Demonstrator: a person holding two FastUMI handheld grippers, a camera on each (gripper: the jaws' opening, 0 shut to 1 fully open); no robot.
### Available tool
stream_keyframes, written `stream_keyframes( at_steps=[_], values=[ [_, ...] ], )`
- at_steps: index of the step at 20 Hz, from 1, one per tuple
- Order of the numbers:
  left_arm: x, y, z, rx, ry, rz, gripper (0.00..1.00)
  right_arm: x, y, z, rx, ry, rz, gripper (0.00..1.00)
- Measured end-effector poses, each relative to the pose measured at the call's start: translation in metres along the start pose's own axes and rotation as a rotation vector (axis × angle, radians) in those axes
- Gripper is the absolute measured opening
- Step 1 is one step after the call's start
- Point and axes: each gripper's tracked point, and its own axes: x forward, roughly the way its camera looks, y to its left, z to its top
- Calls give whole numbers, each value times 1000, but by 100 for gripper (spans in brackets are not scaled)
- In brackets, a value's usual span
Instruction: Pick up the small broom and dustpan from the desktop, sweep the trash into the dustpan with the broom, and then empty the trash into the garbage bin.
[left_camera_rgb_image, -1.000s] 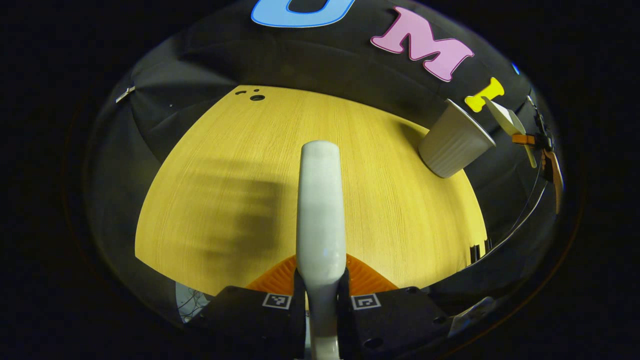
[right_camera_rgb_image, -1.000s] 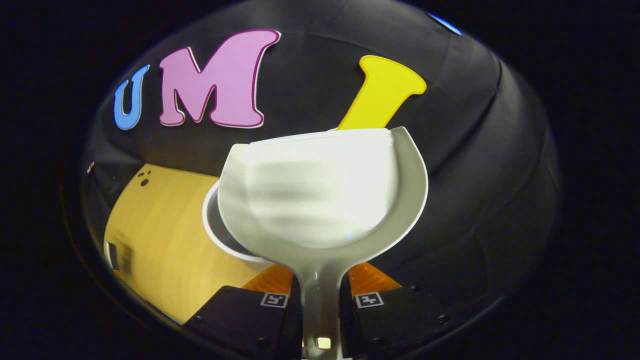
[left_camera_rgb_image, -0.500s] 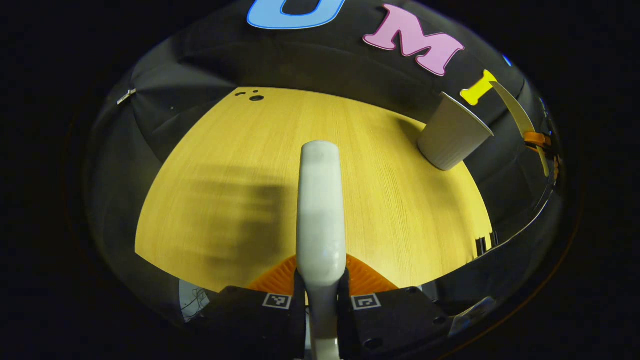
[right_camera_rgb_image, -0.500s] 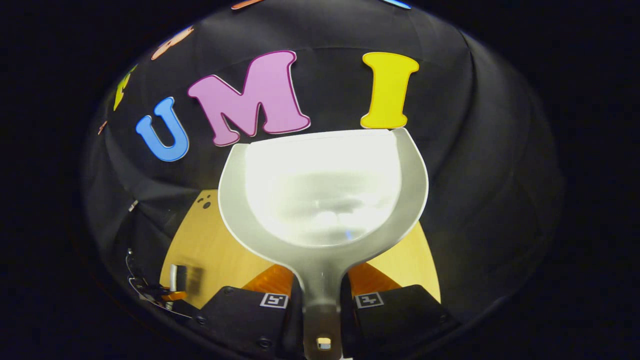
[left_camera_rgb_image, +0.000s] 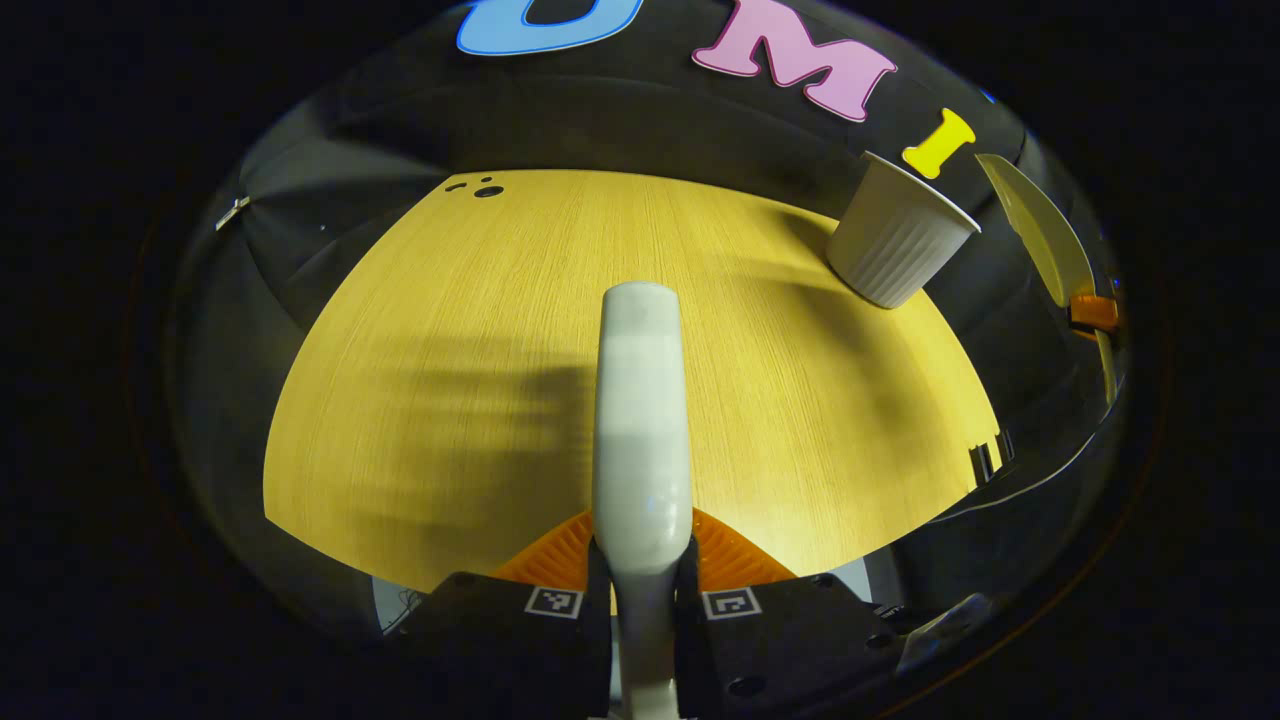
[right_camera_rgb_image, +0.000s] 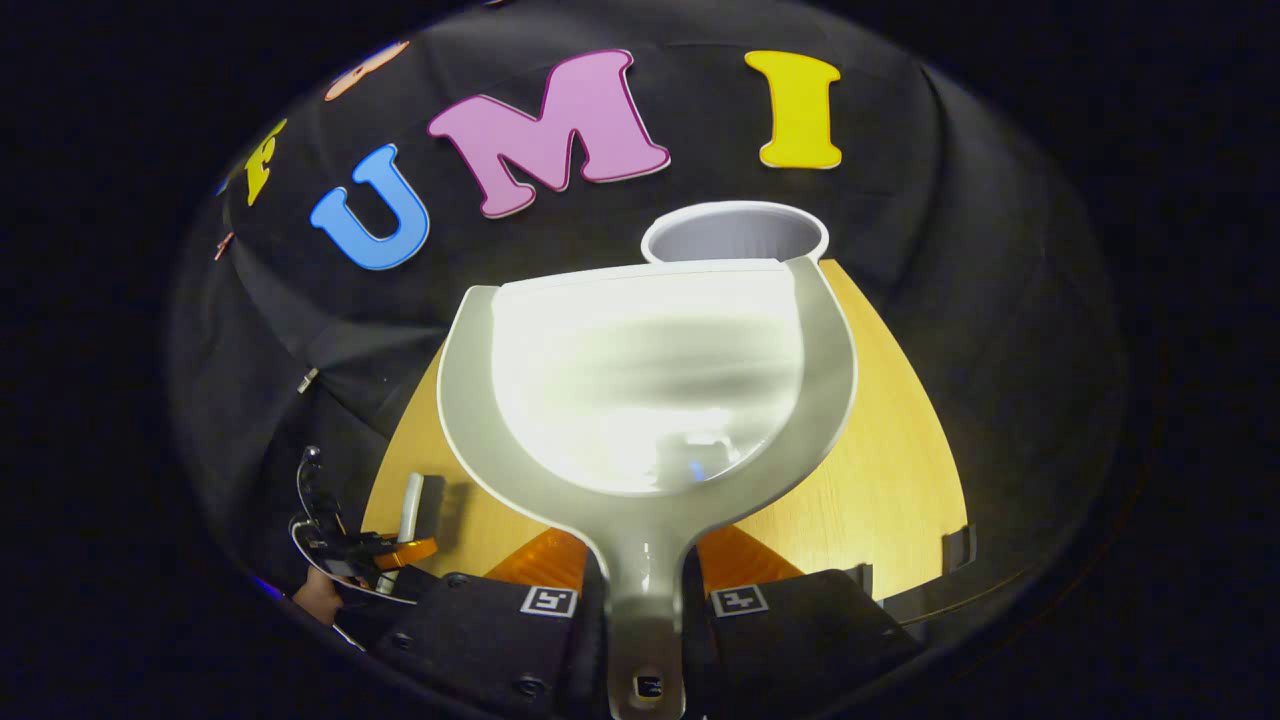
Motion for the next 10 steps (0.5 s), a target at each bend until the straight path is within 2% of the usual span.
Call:
stream_keyframes(
  at_steps=[5,10],
  values=[
    [21,7,5,16,-13,62,29,41,16,-71,20,89,-12,34],
    [43,3,10,21,17,84,31,100,24,-118,-27,194,-36,34]
  ],
)
